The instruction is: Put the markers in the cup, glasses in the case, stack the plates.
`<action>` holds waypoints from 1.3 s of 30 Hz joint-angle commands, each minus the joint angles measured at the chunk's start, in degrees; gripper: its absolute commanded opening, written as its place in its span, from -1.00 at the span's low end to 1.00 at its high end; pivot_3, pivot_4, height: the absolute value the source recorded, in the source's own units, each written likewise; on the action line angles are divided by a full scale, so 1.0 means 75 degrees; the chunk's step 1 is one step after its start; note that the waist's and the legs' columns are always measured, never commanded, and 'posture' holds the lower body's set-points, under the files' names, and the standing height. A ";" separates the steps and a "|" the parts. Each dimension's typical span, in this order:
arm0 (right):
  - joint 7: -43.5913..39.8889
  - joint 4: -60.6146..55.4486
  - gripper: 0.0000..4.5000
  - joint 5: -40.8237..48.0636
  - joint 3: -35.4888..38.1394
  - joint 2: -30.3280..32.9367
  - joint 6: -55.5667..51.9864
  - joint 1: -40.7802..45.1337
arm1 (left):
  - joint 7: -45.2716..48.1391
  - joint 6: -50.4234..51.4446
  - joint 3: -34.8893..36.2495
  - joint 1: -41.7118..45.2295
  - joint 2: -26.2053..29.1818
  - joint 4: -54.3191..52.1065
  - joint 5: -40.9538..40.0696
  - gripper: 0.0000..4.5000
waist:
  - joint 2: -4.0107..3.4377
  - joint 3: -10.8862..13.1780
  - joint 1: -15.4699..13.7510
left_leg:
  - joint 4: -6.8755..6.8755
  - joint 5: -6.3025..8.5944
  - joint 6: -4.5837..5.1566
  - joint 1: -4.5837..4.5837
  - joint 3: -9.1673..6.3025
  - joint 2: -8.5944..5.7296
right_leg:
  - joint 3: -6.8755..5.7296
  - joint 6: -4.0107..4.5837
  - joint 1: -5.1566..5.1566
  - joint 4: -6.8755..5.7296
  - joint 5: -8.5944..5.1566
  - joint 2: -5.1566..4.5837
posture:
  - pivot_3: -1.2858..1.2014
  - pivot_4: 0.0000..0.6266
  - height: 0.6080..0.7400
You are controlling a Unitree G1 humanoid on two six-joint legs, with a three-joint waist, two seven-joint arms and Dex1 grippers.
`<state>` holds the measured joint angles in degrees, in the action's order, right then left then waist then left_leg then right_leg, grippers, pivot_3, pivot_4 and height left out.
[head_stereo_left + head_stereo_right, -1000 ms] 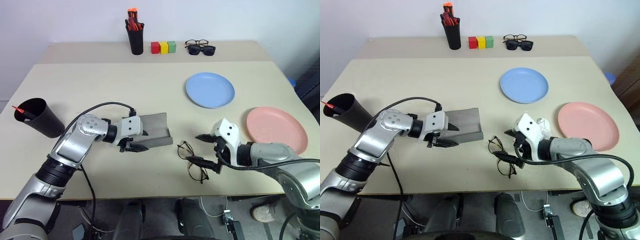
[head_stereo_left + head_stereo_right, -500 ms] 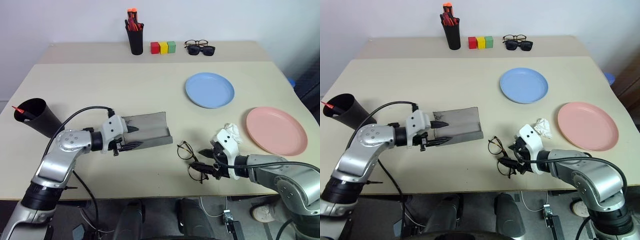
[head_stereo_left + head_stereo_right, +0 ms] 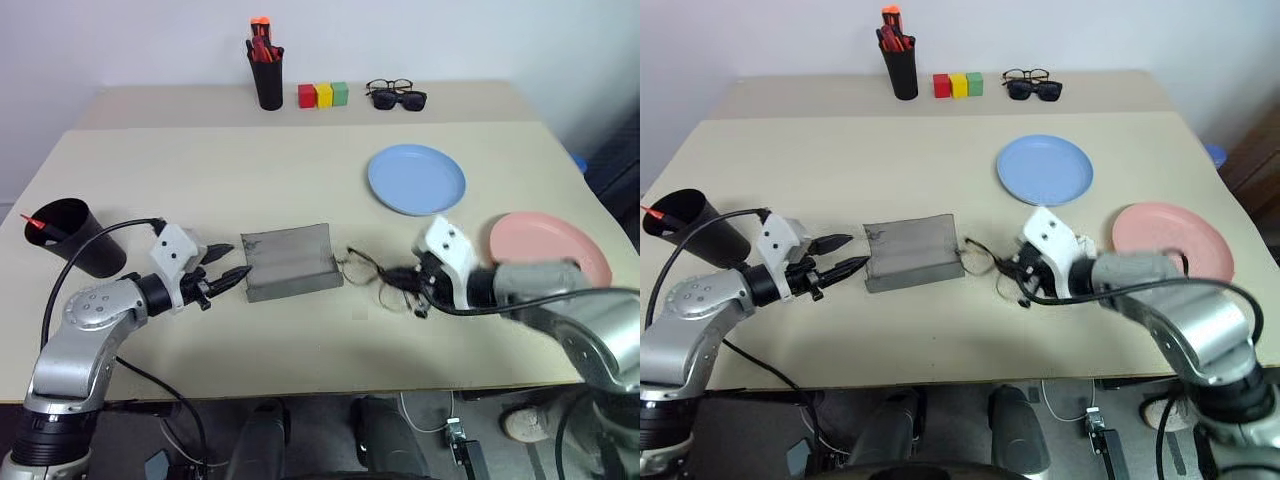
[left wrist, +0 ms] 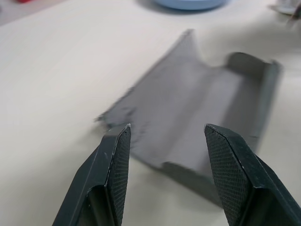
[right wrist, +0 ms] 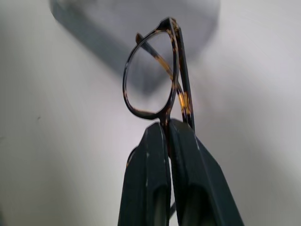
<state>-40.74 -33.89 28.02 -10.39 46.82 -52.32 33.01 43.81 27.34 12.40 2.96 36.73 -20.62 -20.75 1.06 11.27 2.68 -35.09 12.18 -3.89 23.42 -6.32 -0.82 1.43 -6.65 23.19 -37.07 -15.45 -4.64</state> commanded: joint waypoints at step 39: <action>0.0372 0.0220 0.26 -0.2364 0.1003 -0.2488 0.2574 -0.2954 | -0.0615 0.2414 -0.2801 0.6062 -0.1440 0.5471 0.1017 -0.87 | 0.0011 -0.0005 -0.0013 | -0.0005 -0.0001 -0.0002 0.0004 -0.0015 -0.0027 | -0.0001 -0.0009 0.0000 -0.0023 0.0004 -0.0008 | 0.03 -0.52 1.00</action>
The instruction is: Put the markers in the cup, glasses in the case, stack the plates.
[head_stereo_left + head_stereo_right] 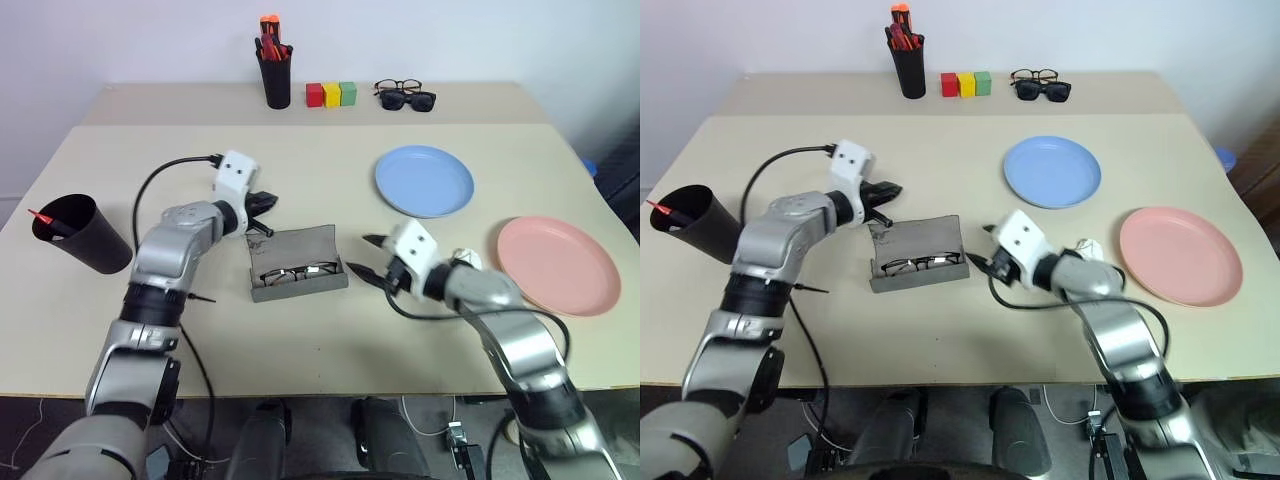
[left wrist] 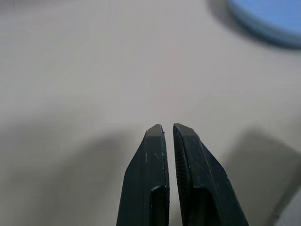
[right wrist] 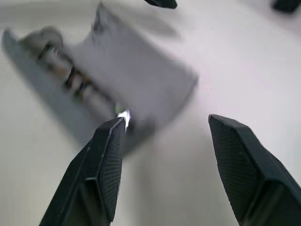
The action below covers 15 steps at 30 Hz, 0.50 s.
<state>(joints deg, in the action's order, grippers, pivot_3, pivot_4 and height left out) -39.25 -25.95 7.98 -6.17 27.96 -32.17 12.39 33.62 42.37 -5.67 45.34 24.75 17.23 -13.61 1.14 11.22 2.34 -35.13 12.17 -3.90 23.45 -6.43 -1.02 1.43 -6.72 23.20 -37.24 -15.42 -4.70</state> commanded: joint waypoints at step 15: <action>0.0697 -0.0590 0.26 0.0443 0.0645 0.0001 -0.0081 -0.0101 | 0.4069 0.0830 -0.0951 -0.0608 0.1873 -0.2460 -0.0740 -0.87 | 0.0000 0.0001 0.0014 | -0.0001 0.0000 0.0000 0.0001 -0.0001 0.0002 | 0.0001 0.0001 -0.0004 0.0004 -0.0001 -0.0003 | 0.03 -0.52 1.00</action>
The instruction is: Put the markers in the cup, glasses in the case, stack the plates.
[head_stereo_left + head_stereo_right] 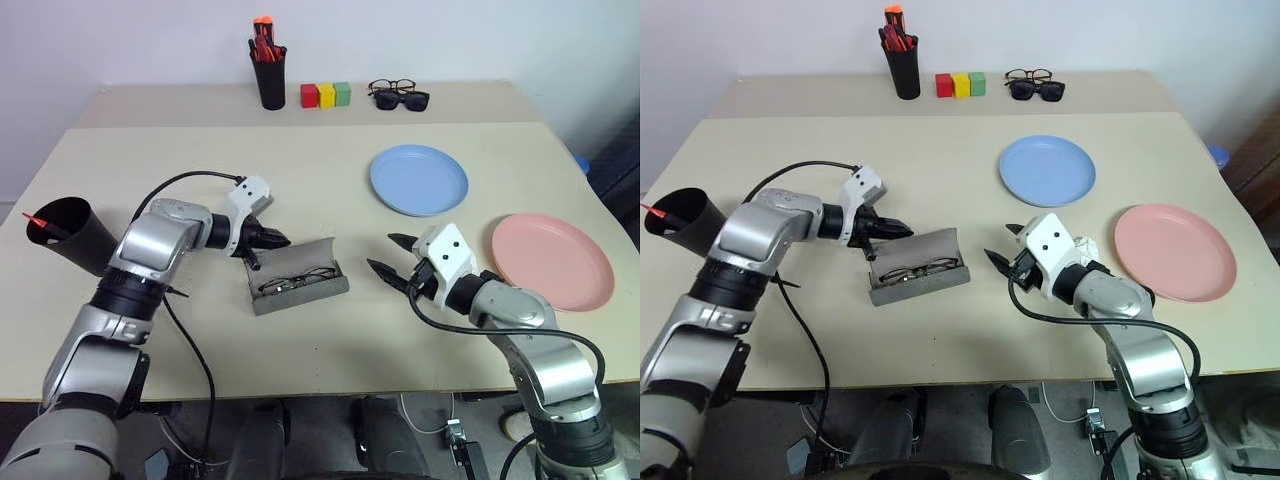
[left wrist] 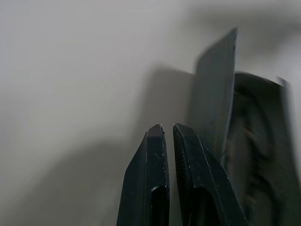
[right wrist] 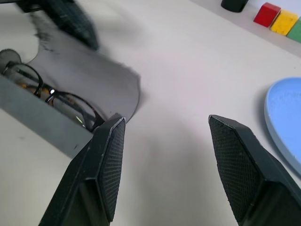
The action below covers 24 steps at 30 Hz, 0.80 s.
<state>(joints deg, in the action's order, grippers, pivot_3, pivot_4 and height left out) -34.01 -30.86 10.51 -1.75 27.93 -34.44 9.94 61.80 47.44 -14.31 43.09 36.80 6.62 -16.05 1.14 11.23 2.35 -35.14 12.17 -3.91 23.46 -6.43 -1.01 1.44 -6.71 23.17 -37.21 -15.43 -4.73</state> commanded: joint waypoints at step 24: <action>0.1417 0.8573 -0.56 -0.3582 -0.1983 0.0229 0.3807 0.4672 | -0.1824 -0.2332 0.2502 -0.3832 -0.0163 -0.3944 -0.0813 -0.90 | -0.0008 0.0002 0.0022 | 0.0002 -0.0001 0.0000 -0.0001 0.0012 0.0006 | 0.0006 0.0004 0.0003 0.0005 0.0001 0.0000 | 0.03 -0.52 1.00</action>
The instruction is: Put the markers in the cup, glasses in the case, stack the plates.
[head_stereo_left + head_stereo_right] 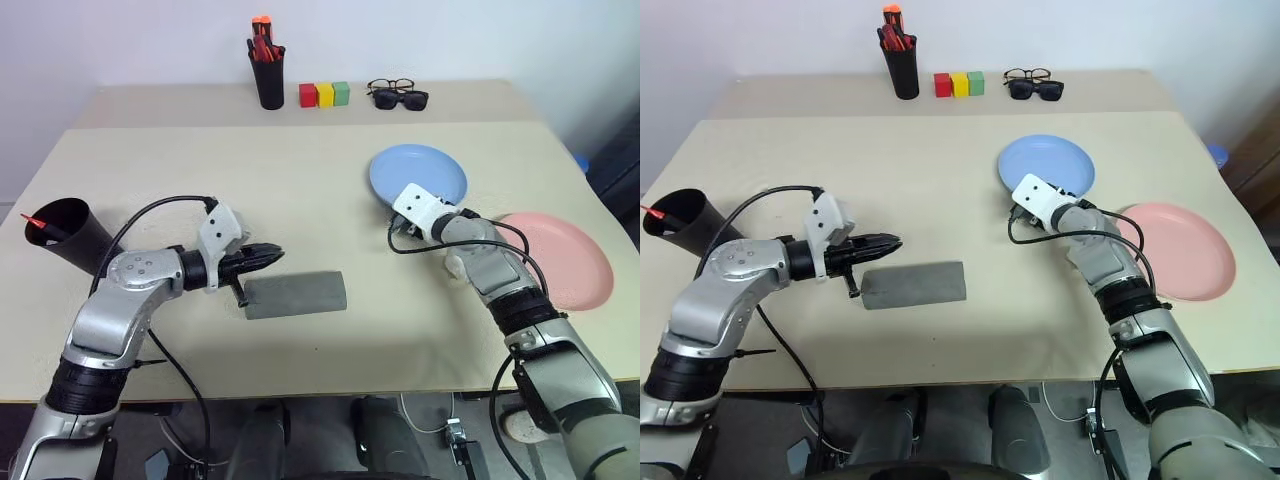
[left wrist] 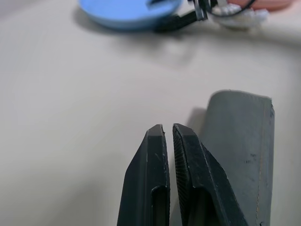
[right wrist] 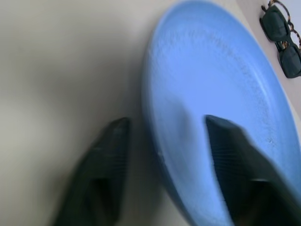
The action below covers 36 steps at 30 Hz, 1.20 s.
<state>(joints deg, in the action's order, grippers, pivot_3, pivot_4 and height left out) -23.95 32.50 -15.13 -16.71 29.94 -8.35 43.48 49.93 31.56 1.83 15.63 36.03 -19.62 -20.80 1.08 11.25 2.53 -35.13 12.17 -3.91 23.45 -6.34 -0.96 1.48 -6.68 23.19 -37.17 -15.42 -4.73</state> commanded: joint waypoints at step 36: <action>-0.1172 -0.8205 0.52 0.0061 0.2554 0.1003 -0.4673 -0.5554 | 0.0996 -0.1687 -0.1756 0.1732 -0.2093 0.1881 -0.0254 -0.90 | -0.0033 -0.0014 -0.0212 | -0.0018 0.0007 0.0013 -0.0014 -0.0007 -0.0013 | -0.0001 -0.0013 -0.0039 0.0012 -0.0009 -0.0007 | 0.03 -0.52 1.00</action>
<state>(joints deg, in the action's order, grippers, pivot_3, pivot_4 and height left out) -34.05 -29.70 -14.25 2.36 37.14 -44.18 1.05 57.91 18.89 -12.51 28.56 20.12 -2.93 -22.49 0.84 11.14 0.94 -35.26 12.22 -3.81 23.34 -6.40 -1.06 1.48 -6.77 22.90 -37.08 -15.49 -4.78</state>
